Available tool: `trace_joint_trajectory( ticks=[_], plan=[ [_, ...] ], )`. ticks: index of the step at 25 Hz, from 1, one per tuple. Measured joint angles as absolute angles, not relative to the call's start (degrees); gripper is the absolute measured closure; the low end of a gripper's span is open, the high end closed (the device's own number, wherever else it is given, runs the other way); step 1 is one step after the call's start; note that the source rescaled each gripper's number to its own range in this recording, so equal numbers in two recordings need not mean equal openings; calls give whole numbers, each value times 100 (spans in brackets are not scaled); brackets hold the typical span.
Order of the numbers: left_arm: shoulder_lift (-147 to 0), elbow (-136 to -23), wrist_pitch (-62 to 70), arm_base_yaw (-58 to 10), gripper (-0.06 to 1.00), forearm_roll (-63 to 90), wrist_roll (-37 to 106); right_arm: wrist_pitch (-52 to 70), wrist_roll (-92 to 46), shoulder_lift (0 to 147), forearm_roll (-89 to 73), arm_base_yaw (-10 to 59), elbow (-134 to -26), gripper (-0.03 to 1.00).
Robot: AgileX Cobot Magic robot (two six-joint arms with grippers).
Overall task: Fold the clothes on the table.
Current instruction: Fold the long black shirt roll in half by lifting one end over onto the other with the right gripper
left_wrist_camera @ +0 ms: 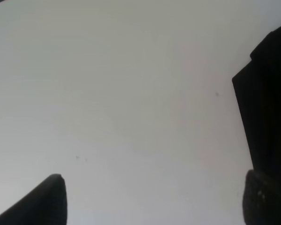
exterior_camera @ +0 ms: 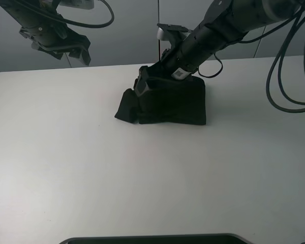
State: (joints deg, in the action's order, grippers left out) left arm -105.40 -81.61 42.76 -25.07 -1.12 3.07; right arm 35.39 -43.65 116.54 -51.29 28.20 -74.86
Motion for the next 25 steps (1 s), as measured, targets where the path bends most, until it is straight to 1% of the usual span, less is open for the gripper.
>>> trace_joint_trajectory(
  ticks=[2, 4, 9, 11, 14, 19, 22, 25],
  plan=[
    [-10540, -8161, 4238, -2507, -5, -112, 307, 3526, -4893, 11811, -5938, 3014, -7486, -3],
    [-10540, -8161, 4226, -2507, -5, -112, 307, 3501, -5304, 12028, -6465, 3229, -7486, 0],
    [-10540, -8161, 4216, -2507, -5, -112, 307, 3647, -6593, 12463, -7829, 3534, -7466, 23],
    [-10540, -8161, 4216, -2507, -5, -112, 307, 3893, -7093, 12488, -8346, 3590, -7453, 25],
    [-10540, -8161, 4205, -2507, -5, -112, 307, 4481, -7701, 12488, -9001, 3598, -7491, 22],
    [-10540, -8161, 4194, -2507, -5, -112, 307, 5167, -8035, 12488, -9221, 3598, -7676, 15],
    [-10540, -8161, 4194, -2507, -5, -112, 307, 5209, -8073, 12488, -9157, 3607, -7680, 11],
    [-10540, -8161, 4194, -2507, -5, -112, 307, 4859, -8087, 12488, -8802, 3607, -7680, 3]
  ],
)
